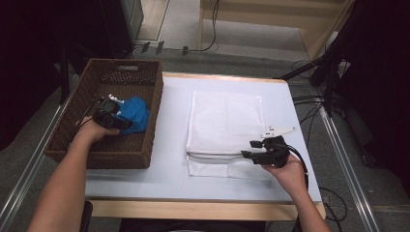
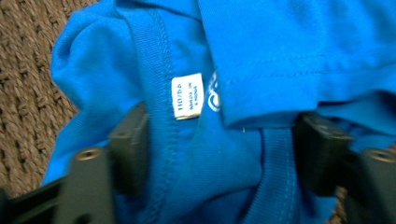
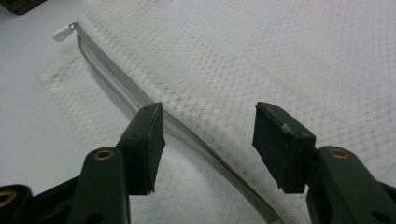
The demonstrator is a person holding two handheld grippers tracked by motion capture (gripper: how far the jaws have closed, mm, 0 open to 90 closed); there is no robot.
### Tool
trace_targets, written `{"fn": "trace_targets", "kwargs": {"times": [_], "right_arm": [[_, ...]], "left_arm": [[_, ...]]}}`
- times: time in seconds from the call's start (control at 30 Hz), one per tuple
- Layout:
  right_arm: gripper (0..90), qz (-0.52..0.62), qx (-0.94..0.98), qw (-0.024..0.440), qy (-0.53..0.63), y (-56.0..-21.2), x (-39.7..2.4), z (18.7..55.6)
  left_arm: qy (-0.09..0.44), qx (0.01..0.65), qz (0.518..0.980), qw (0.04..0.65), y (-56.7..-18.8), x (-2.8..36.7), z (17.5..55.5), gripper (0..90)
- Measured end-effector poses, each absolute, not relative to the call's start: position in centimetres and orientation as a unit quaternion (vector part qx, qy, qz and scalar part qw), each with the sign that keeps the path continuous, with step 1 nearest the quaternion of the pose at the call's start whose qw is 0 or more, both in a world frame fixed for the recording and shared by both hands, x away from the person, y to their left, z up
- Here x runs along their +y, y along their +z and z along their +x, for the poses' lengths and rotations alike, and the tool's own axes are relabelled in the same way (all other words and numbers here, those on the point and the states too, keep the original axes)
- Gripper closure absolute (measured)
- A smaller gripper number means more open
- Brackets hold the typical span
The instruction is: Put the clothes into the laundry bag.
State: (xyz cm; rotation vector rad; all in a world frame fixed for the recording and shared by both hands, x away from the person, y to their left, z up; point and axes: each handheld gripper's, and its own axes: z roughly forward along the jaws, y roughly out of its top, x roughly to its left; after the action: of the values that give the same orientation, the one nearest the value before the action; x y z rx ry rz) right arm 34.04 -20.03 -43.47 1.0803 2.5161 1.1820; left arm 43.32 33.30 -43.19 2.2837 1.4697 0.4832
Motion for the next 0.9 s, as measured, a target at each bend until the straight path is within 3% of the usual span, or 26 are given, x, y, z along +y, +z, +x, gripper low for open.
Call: {"fn": "trace_targets", "kwargs": {"times": [0.07, 0.2, 0.47, 0.9], "right_arm": [[44.7, 0.364, 0.839, 0.079, 0.396, -43.5, -20.1, 34.0], [45.1, 0.364, 0.84, 0.077, 0.396, -43.5, -19.9, 34.1], [45.3, 0.363, 0.839, 0.077, 0.398, -43.5, -19.9, 34.2], [45.5, 0.365, 0.835, 0.076, 0.404, -43.5, -20.0, 34.3]], "left_arm": [[0.158, 0.552, 0.794, 0.202, -42.9, 33.9, 43.5, 53.1], [0.142, 0.569, 0.782, 0.209, -42.6, 34.3, 43.6, 65.6], [0.081, 0.587, 0.77, 0.234, -41.8, 35.0, 44.1, 70.6], [0.113, 0.55, 0.781, 0.273, -38.8, 34.3, 43.9, 70.2]]}}
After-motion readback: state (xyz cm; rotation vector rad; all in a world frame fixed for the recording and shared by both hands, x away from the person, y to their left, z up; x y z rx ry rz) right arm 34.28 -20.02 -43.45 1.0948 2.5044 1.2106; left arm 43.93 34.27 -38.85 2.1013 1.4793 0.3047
